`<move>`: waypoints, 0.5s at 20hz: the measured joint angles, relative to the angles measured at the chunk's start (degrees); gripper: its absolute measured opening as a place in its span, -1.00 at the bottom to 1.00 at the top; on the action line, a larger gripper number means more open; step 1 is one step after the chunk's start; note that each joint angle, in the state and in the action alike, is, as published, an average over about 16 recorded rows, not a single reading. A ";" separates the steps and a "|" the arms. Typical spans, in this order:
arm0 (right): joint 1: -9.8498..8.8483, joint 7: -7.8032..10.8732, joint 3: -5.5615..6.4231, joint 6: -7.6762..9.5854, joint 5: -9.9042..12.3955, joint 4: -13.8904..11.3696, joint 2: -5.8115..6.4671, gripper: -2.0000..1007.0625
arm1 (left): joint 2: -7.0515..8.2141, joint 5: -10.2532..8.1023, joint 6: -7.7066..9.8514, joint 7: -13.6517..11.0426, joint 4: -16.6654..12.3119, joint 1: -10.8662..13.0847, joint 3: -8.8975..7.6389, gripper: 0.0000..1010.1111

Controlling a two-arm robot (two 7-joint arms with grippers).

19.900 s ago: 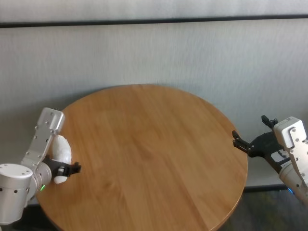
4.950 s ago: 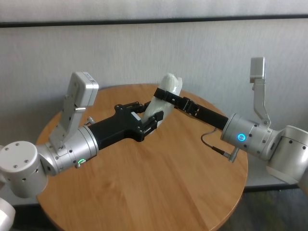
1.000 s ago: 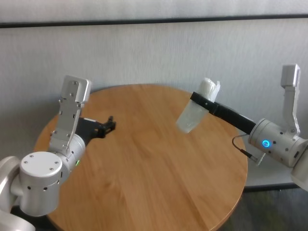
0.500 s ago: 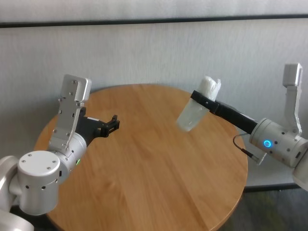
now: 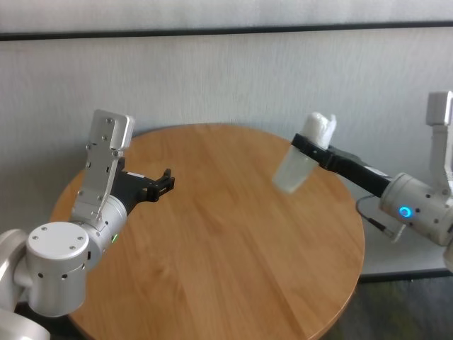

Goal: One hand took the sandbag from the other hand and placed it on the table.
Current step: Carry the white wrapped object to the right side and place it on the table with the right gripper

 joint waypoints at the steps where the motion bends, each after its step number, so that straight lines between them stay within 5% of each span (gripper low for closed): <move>1: -0.07 -0.06 0.10 -0.05 -0.35 -0.04 0.26 0.08 | 0.00 0.02 0.00 0.03 0.00 0.00 0.01 0.98; 10: -1.00 -0.62 1.39 -0.54 -3.37 0.29 2.43 0.08 | 0.03 0.10 -0.05 0.22 0.04 -0.01 0.06 0.98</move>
